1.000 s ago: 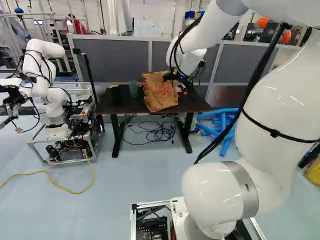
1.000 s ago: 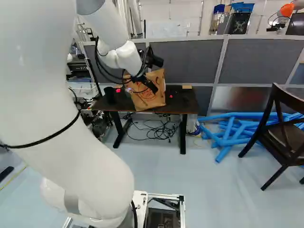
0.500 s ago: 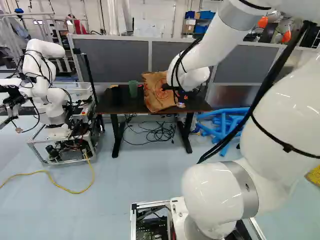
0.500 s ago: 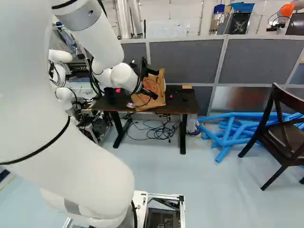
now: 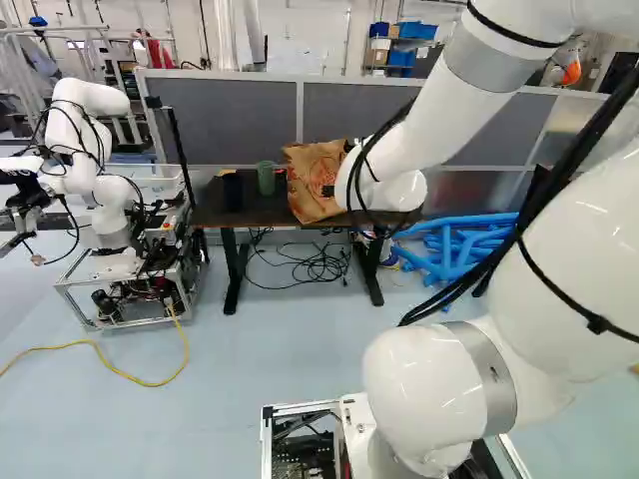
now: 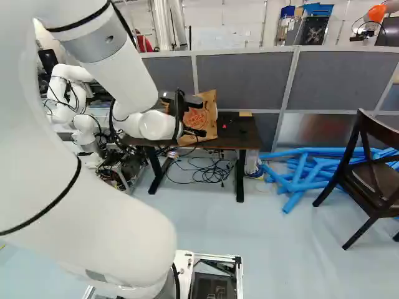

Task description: Pick up the bag on the ground and place it on the table

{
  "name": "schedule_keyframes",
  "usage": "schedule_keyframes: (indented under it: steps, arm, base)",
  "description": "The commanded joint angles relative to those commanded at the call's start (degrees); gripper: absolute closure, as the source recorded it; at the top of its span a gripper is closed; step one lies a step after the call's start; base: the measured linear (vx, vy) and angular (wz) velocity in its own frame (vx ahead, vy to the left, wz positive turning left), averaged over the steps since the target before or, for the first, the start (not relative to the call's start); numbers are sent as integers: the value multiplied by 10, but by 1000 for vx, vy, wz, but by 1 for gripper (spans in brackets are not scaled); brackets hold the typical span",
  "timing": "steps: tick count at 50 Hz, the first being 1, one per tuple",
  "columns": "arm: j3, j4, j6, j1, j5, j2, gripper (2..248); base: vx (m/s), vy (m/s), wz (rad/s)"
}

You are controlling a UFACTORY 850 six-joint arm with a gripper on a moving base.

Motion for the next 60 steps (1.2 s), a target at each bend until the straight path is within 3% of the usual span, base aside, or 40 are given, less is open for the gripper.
schedule_keyframes:
  steps: [29,60]
  arm:
    - [94,-2,-57,4,122,35,3]
    - [148,-4,-90,7,192,55,3]
  base:
    - [0,0,0]
    - [0,0,0]
